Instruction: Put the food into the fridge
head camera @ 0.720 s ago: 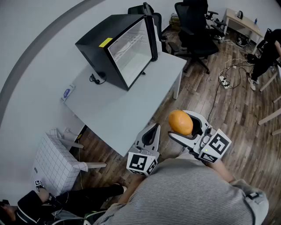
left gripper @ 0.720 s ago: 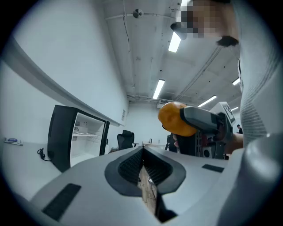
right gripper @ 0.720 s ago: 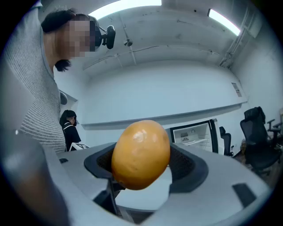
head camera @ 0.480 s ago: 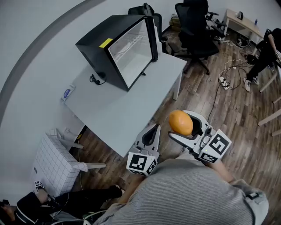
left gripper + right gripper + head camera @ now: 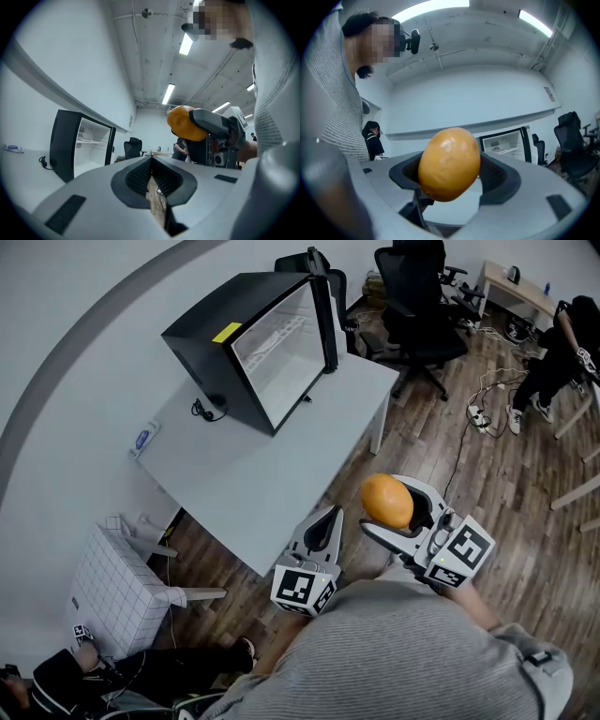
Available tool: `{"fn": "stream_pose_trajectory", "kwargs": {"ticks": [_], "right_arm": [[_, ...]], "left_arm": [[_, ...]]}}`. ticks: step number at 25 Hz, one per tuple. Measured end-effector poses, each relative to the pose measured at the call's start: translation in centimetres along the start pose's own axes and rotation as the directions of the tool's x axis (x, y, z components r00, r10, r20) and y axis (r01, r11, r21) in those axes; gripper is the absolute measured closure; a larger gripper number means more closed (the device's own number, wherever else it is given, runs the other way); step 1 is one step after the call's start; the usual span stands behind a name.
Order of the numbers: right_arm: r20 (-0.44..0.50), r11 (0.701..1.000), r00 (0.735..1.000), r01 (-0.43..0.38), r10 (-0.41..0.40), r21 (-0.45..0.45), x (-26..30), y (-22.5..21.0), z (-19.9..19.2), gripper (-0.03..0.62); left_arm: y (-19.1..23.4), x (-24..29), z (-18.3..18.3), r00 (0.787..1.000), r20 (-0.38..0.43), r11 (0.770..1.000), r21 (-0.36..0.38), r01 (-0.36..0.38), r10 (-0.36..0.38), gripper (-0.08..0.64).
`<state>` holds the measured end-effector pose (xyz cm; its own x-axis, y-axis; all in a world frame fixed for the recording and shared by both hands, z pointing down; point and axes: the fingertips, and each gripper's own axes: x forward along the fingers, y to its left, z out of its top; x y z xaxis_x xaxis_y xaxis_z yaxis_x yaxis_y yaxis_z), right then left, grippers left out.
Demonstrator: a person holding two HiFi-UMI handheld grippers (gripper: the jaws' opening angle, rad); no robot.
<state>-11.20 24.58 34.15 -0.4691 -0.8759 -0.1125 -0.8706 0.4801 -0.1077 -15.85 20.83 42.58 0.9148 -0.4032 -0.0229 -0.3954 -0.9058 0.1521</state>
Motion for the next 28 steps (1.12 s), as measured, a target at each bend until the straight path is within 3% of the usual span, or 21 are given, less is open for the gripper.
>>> {"fn": "stream_pose_trajectory", "kwargs": {"ticks": [20, 28], "right_arm": [[0.003, 0.998, 0.999, 0.039, -0.039, 0.043, 0.5, -1.0, -0.4, 0.252], [-0.015, 0.998, 1.0, 0.025, -0.024, 0.053, 2.5, -1.8, -0.7, 0.252]], "left_arm": [[0.5, 0.7, -0.5, 0.999, -0.009, 0.999, -0.01, 0.036, -0.036, 0.549], [2.5, 0.5, -0.9, 1.0, -0.019, 0.999, -0.032, 0.001, -0.001, 0.549]]}}
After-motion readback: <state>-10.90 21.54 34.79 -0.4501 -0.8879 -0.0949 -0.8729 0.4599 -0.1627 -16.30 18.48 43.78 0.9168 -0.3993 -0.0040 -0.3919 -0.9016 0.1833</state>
